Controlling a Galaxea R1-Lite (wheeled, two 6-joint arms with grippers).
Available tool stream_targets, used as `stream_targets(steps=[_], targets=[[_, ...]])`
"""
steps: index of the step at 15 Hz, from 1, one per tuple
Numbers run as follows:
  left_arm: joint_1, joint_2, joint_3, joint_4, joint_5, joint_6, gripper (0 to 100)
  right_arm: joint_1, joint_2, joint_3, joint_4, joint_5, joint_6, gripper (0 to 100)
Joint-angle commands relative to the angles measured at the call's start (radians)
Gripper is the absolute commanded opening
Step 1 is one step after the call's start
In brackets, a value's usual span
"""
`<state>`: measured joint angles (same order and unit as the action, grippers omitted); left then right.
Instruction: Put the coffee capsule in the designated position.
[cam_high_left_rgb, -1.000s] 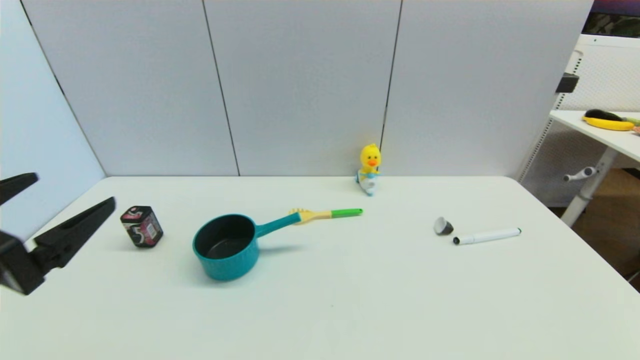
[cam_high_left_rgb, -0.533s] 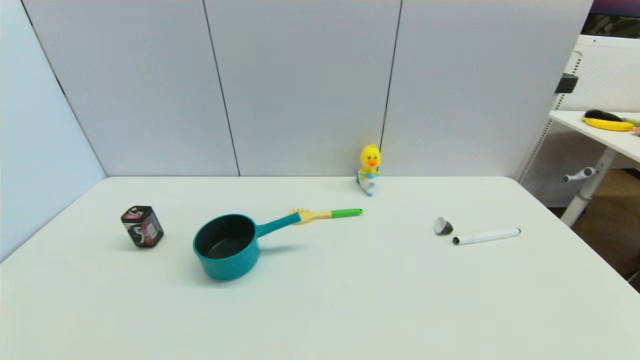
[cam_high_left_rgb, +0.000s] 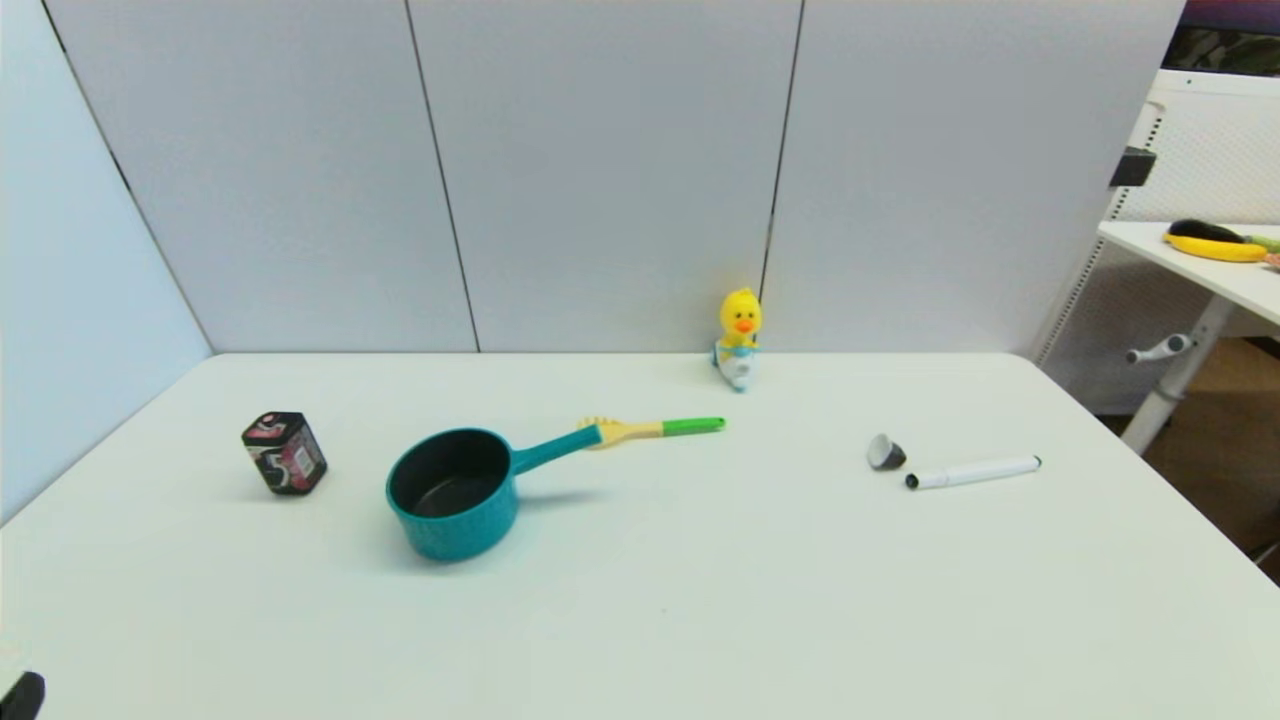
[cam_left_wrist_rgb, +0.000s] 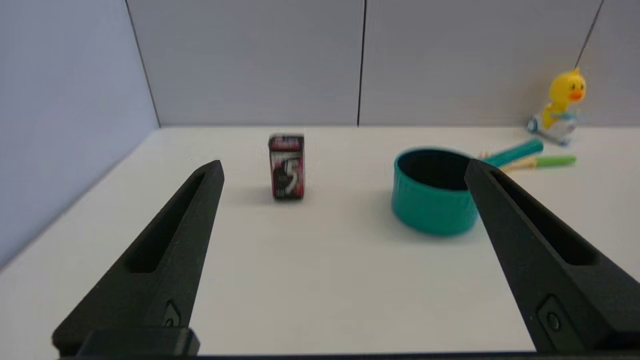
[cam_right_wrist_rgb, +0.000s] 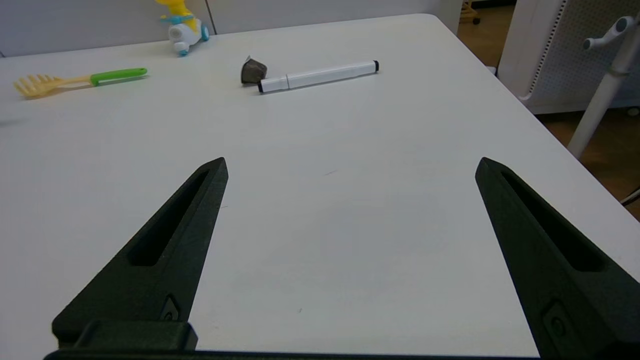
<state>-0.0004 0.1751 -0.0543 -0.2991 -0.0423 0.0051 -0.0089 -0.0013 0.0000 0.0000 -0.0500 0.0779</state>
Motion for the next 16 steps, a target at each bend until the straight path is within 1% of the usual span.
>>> stream_targets(steps=[1,2,3,7,10,16], targets=[[-0.003,-0.174,0.054,0.226,0.016,-0.039,100,0.001,0.001,0.002,0.000,-0.001,0.000,100],[-0.003,-0.174,0.054,0.247,0.056,-0.065,100,0.000,0.001,0.000,0.000,-0.001,0.000,100],[-0.003,-0.174,0.051,0.314,0.094,-0.079,100,0.000,0.001,0.002,0.000,-0.001,0.000,100],[-0.003,-0.174,0.051,0.301,0.088,-0.066,100,0.000,0.001,0.000,0.000,-0.001,0.000,100],[-0.003,-0.174,0.051,0.299,0.091,-0.114,100,0.000,0.001,0.002,0.000,-0.001,0.000,100],[-0.003,-0.174,0.053,0.291,0.091,-0.114,100,0.000,0.001,0.000,0.000,-0.001,0.000,100]])
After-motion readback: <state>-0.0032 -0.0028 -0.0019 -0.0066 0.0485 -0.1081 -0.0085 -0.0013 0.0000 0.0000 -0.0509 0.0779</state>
